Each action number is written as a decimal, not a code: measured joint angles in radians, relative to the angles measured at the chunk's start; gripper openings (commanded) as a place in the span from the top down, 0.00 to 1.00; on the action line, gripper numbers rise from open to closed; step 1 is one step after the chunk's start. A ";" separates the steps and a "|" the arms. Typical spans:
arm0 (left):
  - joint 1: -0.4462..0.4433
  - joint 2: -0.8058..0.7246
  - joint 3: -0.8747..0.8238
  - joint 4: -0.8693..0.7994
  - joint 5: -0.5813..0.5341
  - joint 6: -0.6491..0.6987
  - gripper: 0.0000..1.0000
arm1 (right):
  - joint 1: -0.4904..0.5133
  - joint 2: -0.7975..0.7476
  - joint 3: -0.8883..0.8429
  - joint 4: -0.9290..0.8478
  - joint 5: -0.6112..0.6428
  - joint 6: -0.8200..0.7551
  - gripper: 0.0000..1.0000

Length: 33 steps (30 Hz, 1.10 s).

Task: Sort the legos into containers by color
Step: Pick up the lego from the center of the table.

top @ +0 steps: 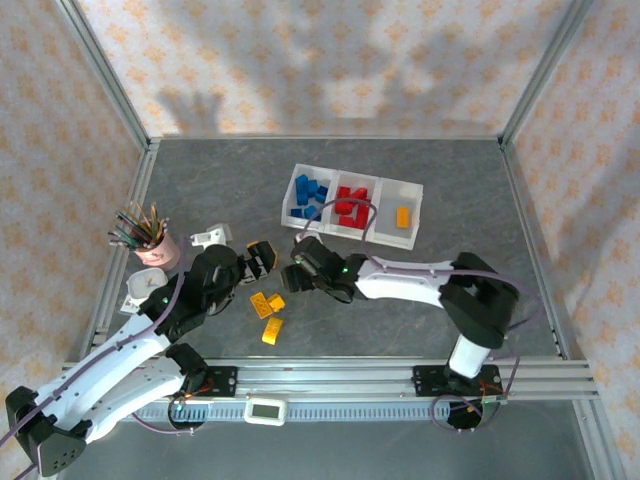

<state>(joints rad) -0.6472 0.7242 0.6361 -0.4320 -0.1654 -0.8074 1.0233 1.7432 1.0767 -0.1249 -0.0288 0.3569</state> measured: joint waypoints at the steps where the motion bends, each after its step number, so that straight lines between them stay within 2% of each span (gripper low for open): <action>1: 0.001 -0.011 -0.004 -0.007 -0.005 -0.005 0.01 | 0.000 0.029 0.026 0.008 0.000 -0.002 0.19; 12: 0.006 -0.099 -0.019 -0.048 -0.055 -0.045 0.01 | 0.000 0.272 0.245 0.035 0.002 -0.133 0.19; 21: 0.013 -0.108 -0.024 -0.055 -0.063 -0.059 0.01 | -0.013 0.403 0.383 0.011 0.010 -0.232 0.31; 29: 0.016 -0.108 -0.024 -0.055 -0.063 -0.059 0.01 | -0.048 0.449 0.443 0.002 0.014 -0.277 0.38; 33: 0.022 -0.108 -0.034 -0.055 -0.063 -0.059 0.01 | -0.058 0.472 0.465 -0.010 0.020 -0.299 0.47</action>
<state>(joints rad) -0.6254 0.6167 0.6022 -0.4870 -0.2279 -0.8665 0.9657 2.2154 1.5414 -0.1349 -0.0086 0.0578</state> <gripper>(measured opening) 0.991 0.562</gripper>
